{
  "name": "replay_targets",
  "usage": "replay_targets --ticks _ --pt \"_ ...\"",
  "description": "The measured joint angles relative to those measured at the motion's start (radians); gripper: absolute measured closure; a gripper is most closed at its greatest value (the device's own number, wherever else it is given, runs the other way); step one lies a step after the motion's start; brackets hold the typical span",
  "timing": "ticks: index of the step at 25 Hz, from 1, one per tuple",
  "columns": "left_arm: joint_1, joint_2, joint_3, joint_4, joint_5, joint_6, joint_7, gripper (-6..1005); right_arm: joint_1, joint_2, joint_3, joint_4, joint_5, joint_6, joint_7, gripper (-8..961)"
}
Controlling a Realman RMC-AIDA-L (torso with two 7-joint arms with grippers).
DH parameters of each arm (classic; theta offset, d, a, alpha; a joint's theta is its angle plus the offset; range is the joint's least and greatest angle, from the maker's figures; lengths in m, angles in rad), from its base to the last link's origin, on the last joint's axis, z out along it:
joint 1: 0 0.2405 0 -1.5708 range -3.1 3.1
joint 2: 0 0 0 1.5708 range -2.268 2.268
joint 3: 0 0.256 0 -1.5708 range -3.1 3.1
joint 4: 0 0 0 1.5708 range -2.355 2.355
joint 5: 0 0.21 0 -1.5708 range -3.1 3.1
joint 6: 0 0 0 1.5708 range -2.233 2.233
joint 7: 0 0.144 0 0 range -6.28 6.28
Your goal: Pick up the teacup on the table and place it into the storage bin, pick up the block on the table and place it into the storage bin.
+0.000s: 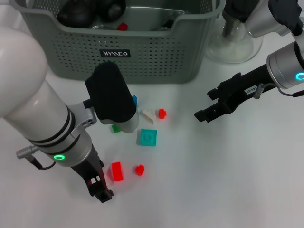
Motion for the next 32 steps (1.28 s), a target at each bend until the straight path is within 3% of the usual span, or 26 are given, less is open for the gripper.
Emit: replay_targets --ticks 10,15,22,26,30,32 --pt "0.0 0.0 0.006 0.0 0.0 -0.013 -0.002 322 0.0 -0.002 0.0 -0.001 0.002 0.005 -0.004 71" --pt "0.0 0.0 0.006 -0.01 0.0 -0.018 0.001 541 -0.001 -0.002 0.0 -0.001 0.003 0.006 -0.005 71" --pt "0.022 0.0 -0.016 0.071 0.003 0.005 0.0 598 -0.003 -0.003 0.0 -0.001 0.005 0.006 -0.005 72" --pt "0.042 0.0 -0.092 0.166 0.004 0.051 0.0 598 -0.005 -0.003 0.0 -0.001 0.005 0.006 -0.005 72" --pt "0.058 0.0 -0.247 0.306 -0.009 0.097 -0.016 598 -0.008 -0.001 0.0 0.001 0.005 0.006 -0.005 72" --pt "0.034 0.001 -0.337 0.362 -0.049 0.109 -0.051 599 -0.008 -0.001 0.0 0.003 0.005 0.006 -0.005 72"
